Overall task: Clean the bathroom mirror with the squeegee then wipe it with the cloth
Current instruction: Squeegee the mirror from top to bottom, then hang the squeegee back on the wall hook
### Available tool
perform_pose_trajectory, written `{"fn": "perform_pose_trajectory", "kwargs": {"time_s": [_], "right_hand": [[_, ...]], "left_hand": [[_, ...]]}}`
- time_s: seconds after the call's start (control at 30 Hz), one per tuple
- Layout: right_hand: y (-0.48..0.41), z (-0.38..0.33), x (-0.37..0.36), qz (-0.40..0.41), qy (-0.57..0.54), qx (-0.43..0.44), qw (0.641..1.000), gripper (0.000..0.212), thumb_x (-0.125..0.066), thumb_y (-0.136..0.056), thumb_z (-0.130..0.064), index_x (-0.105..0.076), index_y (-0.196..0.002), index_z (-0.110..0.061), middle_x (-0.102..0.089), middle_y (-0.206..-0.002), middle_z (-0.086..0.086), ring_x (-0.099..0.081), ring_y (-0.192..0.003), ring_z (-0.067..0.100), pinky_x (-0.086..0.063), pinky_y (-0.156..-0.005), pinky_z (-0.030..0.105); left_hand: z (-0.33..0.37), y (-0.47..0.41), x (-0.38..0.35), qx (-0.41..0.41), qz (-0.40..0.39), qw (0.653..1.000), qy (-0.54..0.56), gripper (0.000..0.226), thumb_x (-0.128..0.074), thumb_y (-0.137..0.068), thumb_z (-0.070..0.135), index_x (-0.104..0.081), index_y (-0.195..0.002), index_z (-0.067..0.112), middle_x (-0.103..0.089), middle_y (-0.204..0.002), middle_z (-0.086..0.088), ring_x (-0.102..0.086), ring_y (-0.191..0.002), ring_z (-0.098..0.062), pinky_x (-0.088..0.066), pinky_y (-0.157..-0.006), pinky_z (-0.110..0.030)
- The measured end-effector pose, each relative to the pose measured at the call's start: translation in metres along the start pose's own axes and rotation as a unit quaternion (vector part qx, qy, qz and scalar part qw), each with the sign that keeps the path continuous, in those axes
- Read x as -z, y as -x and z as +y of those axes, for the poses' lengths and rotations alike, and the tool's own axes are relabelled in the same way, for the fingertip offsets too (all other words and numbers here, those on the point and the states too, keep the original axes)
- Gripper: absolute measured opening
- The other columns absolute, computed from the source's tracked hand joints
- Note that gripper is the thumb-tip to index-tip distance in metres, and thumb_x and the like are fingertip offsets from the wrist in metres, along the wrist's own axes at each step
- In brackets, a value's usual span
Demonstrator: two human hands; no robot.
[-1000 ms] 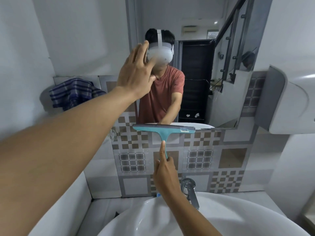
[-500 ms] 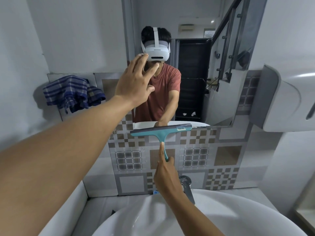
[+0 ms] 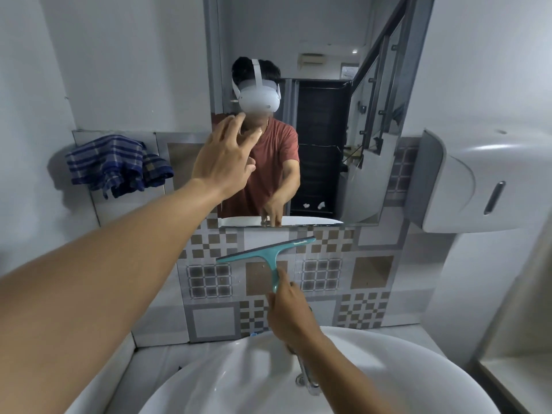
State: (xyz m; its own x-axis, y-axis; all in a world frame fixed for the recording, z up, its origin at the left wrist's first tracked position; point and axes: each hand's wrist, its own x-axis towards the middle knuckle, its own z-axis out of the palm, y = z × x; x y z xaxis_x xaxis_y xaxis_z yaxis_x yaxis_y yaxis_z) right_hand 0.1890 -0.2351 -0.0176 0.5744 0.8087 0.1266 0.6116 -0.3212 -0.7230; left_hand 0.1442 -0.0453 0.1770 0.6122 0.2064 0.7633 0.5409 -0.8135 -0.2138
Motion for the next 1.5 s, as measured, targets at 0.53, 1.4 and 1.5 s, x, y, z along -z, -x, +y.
{"fn": "perform_pose_trajectory", "kwargs": {"time_s": [0.53, 1.4, 1.5], "right_hand": [[0.021, -0.035, 0.176, -0.094, 0.051, 0.03, 0.994, 0.033, -0.084, -0.08, -0.014, -0.064, -0.107, -0.014, -0.073, -0.088, 0.007, -0.057, -0.051, 0.011, -0.051, -0.049, 0.023], [0.006, -0.074, 0.157, -0.031, -0.161, 0.153, 0.975, 0.014, -0.072, -0.091, -0.013, -0.062, -0.1, -0.009, -0.07, -0.096, 0.011, -0.072, -0.085, 0.024, -0.062, -0.07, 0.031], [0.001, -0.085, 0.127, -0.02, -0.192, 0.154, 0.969, 0.018, -0.071, -0.092, -0.011, -0.056, -0.103, -0.011, -0.071, -0.098, 0.01, -0.073, -0.086, 0.022, -0.063, -0.07, 0.033]], "left_hand": [[0.104, 0.119, 0.037, 0.017, -0.221, 0.921, 0.32, 0.035, -0.072, -0.09, 0.025, -0.069, -0.125, 0.029, -0.07, -0.125, 0.002, -0.061, -0.114, -0.019, -0.05, -0.095, -0.039], [0.085, 0.147, 0.066, 0.205, -0.237, 0.837, 0.449, 0.014, -0.062, -0.096, 0.021, -0.061, -0.111, 0.023, -0.068, -0.109, 0.009, -0.063, -0.104, -0.008, -0.053, -0.095, -0.031], [0.073, 0.156, 0.068, 0.24, -0.234, 0.828, 0.449, 0.022, -0.063, -0.096, 0.02, -0.06, -0.118, 0.023, -0.068, -0.113, 0.006, -0.064, -0.106, -0.009, -0.052, -0.098, -0.032]]}}
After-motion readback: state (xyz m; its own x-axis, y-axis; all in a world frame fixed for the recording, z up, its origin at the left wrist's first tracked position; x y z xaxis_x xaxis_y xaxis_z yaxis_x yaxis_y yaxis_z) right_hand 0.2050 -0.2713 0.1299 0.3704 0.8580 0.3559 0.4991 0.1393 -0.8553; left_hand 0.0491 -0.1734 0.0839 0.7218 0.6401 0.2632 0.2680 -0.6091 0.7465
